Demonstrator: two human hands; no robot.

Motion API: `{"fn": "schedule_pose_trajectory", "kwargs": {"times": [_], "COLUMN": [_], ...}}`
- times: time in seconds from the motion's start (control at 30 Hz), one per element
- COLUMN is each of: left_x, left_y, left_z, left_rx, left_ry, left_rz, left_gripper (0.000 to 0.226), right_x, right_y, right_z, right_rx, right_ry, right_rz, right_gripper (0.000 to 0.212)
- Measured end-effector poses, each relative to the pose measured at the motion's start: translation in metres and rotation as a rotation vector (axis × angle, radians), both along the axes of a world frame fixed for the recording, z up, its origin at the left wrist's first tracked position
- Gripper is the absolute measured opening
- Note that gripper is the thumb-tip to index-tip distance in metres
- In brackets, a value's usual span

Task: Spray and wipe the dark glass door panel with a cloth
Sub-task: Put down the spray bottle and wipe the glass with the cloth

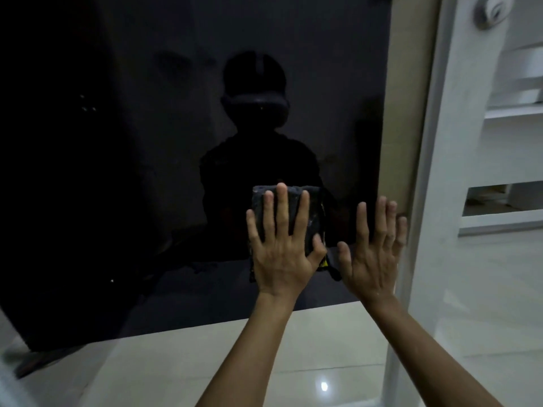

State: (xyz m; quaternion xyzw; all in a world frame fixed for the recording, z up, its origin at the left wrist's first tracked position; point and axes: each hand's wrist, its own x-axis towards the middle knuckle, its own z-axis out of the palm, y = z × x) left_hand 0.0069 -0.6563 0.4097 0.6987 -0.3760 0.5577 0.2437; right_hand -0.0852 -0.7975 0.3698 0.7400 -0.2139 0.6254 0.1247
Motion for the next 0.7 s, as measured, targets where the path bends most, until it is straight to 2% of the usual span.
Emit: {"fn": "schedule_pose_trajectory", "kwargs": {"times": [0.13, 0.23, 0.43, 0.6, 0.7], "left_x": [0.003, 0.002, 0.002, -0.003, -0.010], "left_y": [0.002, 0.004, 0.002, -0.008, -0.018], "left_z": [-0.012, -0.038, -0.094, -0.107, -0.110], "left_rx": [0.144, 0.174, 0.113, 0.043, -0.011], "left_ry": [-0.122, -0.140, -0.092, -0.040, 0.021], "left_rz": [-0.033, -0.046, -0.029, -0.031, -0.057], "left_gripper": [0.067, 0.067, 0.081, 0.074, 0.068], "right_x": [-0.002, -0.003, -0.016, -0.039, -0.049], "right_y": [0.001, 0.001, -0.003, -0.016, -0.027], "right_z": [0.000, 0.002, 0.000, -0.008, -0.009], "right_rx": [0.005, 0.004, 0.043, -0.060, -0.026], "right_ry": [0.005, 0.018, 0.005, 0.076, 0.059], "right_rz": [0.002, 0.001, 0.024, -0.022, -0.076], "right_gripper": [0.068, 0.069, 0.067, 0.070, 0.072]}}
